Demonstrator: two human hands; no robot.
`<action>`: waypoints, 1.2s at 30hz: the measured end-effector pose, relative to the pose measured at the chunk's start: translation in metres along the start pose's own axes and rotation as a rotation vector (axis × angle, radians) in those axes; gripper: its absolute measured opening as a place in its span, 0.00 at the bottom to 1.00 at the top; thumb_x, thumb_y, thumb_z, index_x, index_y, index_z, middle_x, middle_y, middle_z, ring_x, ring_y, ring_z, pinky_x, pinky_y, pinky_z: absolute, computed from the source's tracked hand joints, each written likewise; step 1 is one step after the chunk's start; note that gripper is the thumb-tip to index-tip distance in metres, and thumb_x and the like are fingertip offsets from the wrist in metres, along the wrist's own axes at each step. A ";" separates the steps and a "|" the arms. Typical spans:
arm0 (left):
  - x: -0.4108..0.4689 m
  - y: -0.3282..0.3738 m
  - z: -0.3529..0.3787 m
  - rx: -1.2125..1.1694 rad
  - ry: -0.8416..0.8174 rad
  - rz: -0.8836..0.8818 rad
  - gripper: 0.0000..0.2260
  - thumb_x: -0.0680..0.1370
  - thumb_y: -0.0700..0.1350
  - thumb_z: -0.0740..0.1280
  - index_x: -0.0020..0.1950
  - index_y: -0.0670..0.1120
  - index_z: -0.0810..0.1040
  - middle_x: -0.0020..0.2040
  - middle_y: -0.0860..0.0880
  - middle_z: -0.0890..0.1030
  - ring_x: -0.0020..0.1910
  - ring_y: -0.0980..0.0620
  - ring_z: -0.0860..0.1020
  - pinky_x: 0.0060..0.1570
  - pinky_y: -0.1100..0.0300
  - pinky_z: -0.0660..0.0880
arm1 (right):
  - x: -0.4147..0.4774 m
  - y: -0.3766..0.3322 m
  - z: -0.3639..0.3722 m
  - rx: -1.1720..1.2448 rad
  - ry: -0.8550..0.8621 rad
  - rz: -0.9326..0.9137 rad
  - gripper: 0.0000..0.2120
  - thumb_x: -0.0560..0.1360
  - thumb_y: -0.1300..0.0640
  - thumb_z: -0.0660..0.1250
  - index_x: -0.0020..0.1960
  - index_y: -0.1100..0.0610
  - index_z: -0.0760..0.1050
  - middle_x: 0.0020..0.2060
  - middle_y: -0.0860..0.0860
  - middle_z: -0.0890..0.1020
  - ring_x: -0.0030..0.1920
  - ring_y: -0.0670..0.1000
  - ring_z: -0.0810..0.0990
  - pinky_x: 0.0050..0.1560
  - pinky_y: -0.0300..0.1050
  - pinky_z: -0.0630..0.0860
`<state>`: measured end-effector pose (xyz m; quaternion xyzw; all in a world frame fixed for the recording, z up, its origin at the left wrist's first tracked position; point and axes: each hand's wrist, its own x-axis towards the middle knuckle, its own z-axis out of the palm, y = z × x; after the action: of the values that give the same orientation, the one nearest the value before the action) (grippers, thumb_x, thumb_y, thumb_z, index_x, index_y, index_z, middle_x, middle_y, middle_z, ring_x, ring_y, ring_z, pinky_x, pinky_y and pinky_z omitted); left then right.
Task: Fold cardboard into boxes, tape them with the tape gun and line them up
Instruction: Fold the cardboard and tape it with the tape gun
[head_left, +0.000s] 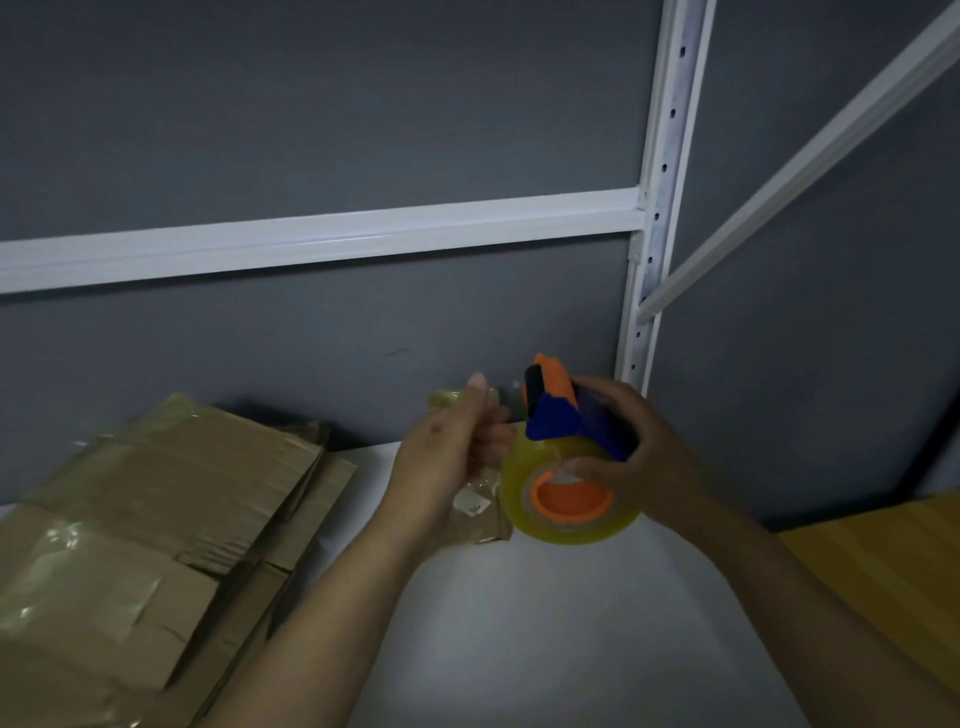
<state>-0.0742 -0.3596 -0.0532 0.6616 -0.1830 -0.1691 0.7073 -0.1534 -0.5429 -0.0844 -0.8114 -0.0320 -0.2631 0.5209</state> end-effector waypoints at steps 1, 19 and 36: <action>0.003 0.005 0.000 -0.048 -0.029 -0.050 0.23 0.71 0.63 0.65 0.47 0.43 0.83 0.40 0.46 0.85 0.36 0.52 0.81 0.36 0.60 0.75 | 0.001 -0.002 0.002 -0.022 -0.023 -0.007 0.34 0.59 0.44 0.77 0.62 0.36 0.68 0.54 0.30 0.77 0.55 0.38 0.78 0.47 0.31 0.76; 0.034 -0.042 -0.071 0.026 0.145 -0.201 0.16 0.80 0.38 0.63 0.31 0.46 0.74 0.27 0.50 0.72 0.27 0.55 0.65 0.31 0.62 0.64 | 0.010 0.025 -0.032 -0.918 -0.328 -0.003 0.34 0.70 0.40 0.71 0.69 0.33 0.55 0.55 0.43 0.73 0.53 0.45 0.73 0.53 0.38 0.71; 0.056 -0.106 -0.088 0.467 0.166 -0.228 0.22 0.77 0.61 0.63 0.37 0.43 0.78 0.31 0.45 0.78 0.32 0.50 0.76 0.35 0.61 0.72 | 0.028 0.044 -0.005 -0.982 -0.452 0.057 0.33 0.74 0.41 0.67 0.75 0.39 0.56 0.62 0.43 0.72 0.52 0.39 0.65 0.50 0.32 0.63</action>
<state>0.0171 -0.3170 -0.1618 0.8346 -0.0827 -0.1463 0.5246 -0.1173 -0.5734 -0.1060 -0.9964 0.0056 -0.0517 0.0673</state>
